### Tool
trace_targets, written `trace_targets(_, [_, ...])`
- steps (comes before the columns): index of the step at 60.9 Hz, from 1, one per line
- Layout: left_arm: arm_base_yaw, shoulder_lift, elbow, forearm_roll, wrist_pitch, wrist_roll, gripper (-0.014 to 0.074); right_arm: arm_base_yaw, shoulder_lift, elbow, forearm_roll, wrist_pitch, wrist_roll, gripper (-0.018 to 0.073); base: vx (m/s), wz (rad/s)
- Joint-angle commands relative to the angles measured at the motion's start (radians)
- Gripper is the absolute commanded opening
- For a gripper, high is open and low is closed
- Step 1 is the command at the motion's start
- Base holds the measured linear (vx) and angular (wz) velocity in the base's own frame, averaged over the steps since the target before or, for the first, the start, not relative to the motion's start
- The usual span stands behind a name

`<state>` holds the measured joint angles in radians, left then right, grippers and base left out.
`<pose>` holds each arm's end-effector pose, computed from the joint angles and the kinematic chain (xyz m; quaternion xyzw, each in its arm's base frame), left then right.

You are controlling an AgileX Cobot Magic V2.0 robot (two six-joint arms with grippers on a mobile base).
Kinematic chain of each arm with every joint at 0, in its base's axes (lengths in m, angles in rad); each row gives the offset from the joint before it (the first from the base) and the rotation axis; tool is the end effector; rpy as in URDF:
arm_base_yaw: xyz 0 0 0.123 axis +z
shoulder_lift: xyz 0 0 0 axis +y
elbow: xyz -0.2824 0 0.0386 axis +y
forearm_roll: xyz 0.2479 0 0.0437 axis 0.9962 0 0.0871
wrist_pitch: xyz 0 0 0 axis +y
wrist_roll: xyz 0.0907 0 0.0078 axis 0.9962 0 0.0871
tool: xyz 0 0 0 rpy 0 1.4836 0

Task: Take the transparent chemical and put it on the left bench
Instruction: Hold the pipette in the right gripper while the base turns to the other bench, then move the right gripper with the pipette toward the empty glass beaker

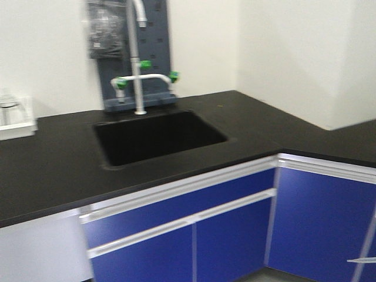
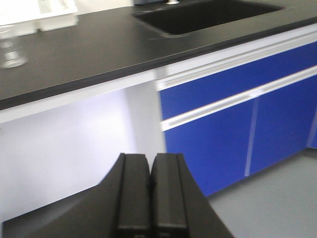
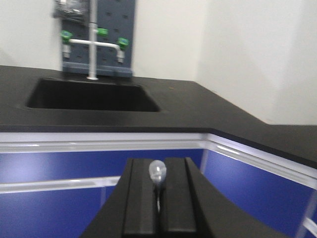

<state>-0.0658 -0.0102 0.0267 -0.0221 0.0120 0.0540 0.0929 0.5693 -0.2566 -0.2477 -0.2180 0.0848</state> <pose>0.0566 -0.0038 0.2035 0.0336 0.6852 -0.0124 0.7274 0.1222 0.0162 0.2717 -0.1073 0.7039 -0.0037 0.7022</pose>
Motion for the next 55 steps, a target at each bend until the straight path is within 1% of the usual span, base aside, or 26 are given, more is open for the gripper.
trace_targets(1, [-0.002, -0.019, 0.016, -0.001, -0.078, -0.008, -0.0003, -0.005, 0.002, -0.030, -0.002, -0.078, -0.006, -0.0008, 0.08, 0.73])
trace_targets(19, [-0.002, -0.019, 0.016, -0.001, -0.078, -0.008, -0.0003, -0.005, 0.002, -0.030, -0.002, -0.078, -0.006, -0.0008, 0.12, 0.72])
trace_targets(37, [-0.002, -0.019, 0.016, -0.001, -0.078, -0.008, -0.0003, -0.005, 0.002, -0.030, -0.002, -0.078, -0.006, -0.0008, 0.22, 0.70])
trace_targets(55, [-0.002, -0.019, 0.016, -0.001, -0.078, -0.008, -0.0003, -0.005, 0.002, -0.030, -0.002, -0.078, -0.006, -0.0008, 0.30, 0.45])
